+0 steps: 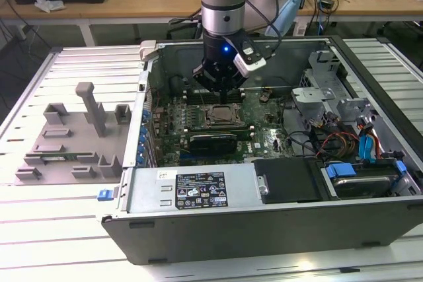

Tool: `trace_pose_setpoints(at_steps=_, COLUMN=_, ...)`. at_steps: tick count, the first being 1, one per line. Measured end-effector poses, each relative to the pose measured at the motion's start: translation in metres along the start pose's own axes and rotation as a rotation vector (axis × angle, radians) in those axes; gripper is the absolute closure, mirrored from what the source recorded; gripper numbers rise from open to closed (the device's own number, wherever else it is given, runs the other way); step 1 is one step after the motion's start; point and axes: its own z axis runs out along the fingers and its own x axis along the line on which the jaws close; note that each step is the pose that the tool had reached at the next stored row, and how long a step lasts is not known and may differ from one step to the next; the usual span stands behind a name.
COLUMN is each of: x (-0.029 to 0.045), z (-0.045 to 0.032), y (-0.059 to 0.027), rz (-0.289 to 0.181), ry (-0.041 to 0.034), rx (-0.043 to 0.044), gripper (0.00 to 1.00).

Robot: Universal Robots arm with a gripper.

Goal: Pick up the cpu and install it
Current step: 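Close the cpu cover, then install the first cpu locking lever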

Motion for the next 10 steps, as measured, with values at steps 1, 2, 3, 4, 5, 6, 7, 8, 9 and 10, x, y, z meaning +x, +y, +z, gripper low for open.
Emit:
trace_pose_setpoints(at_steps=1, x=0.0000, z=-0.0002, y=0.0000, rz=0.000, ry=0.0002, rx=0.0002, gripper=0.89)
trace_pose_setpoints(at_steps=2, x=-0.0004, z=-0.0002, y=-0.0001, rz=0.000, ry=0.0002, rx=0.0003, gripper=0.89)
trace_pose_setpoints(at_steps=3, x=-0.0008, z=-0.0002, y=-0.0001, rz=0.000, ry=0.0003, rx=0.0003, gripper=0.89)
trace_pose_setpoints(at_steps=4, x=-0.0009, z=-0.0002, y=-0.0001, rz=0.000, ry=0.0003, rx=0.0003, gripper=0.89)
trace_pose_setpoints(at_steps=5, x=-0.0013, z=-0.0002, y=-0.0001, rz=0.000, ry=0.0002, rx=0.0002, gripper=0.89)
trace_pose_setpoints(at_steps=6, x=-0.0016, z=-0.0002, y=-0.0001, rz=0.000, ry=0.0002, rx=0.0002, gripper=0.89)
trace_pose_setpoints(at_steps=7, x=-0.0016, z=-0.0002, y=-0.0001, rz=0.000, ry=0.0002, rx=0.0002, gripper=0.89)
trace_pose_setpoints(at_steps=8, x=-0.0017, z=-0.0002, y=-0.0001, rz=0.000, ry=0.0002, rx=0.0002, gripper=0.89)
trace_pose_setpoints(at_steps=9, x=-0.0017, z=-0.0002, y=-0.0001, rz=0.000, ry=0.0002, rx=0.0003, gripper=0.89)
trace_pose_setpoints(at_steps=10, x=-0.0017, z=-0.0002, y=-0.0001, rz=0.000, ry=0.0002, rx=0.0002, gripper=0.89)
